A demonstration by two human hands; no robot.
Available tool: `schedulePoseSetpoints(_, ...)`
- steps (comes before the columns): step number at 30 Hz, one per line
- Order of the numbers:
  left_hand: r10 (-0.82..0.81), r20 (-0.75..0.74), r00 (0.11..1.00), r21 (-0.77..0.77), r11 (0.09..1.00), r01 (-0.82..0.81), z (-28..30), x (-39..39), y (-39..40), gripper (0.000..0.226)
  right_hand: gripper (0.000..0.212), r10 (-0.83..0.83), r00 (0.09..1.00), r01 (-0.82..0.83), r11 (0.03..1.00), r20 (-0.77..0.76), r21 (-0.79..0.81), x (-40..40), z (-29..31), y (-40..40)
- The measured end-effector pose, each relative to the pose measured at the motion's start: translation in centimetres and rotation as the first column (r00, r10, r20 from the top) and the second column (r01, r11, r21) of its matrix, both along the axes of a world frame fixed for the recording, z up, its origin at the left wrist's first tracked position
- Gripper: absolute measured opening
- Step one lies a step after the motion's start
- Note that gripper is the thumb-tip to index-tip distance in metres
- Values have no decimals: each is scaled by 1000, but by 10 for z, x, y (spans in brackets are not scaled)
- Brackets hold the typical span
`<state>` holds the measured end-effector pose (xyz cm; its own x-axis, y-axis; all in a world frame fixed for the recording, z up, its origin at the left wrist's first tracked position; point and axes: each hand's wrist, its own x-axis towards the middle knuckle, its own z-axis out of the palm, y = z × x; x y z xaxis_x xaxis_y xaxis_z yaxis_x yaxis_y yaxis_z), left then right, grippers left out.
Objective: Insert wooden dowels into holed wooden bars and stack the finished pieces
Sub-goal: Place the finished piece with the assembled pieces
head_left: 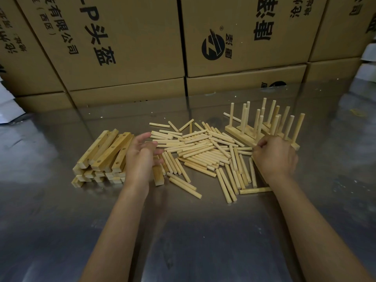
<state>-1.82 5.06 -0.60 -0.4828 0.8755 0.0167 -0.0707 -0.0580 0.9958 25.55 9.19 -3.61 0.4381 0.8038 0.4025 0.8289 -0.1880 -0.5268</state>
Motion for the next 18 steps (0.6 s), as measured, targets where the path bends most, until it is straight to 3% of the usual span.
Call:
schedulePoseSetpoints(3,22,-86,996,8,1000,-21,2,-4,-2,33,11,25,1000,-25,999,10,-29,1,3,-5)
schedulePoseSetpoints(6,89,-300,950,5,996,-92,2,-12,-2,34,13,46,999,-46,999,6,-17,-1,7,-9)
schedulePoseSetpoints(9,207,-487,849,74,978,-196,3,-20,-3,27,15,61,998,-61,998,-5,25,-6,11,-13)
schedulePoseSetpoints(11,242,-633,735,111,969,-223,2,-24,-4,22,15,83,996,-83,995,-11,51,-11,14,-17)
schedulePoseSetpoints(13,149,-802,578,32,978,-208,-1,-21,-6,17,15,114,993,-113,991,-13,71,-17,15,-20)
schedulePoseSetpoints(15,-42,-886,461,-148,969,-196,-6,-12,-7,30,15,133,991,-132,988,-12,79,-22,16,-22)
schedulePoseSetpoints(18,-205,-893,400,-293,941,-172,-15,2,-5,52,16,165,986,-163,984,-21,67,-30,16,-25)
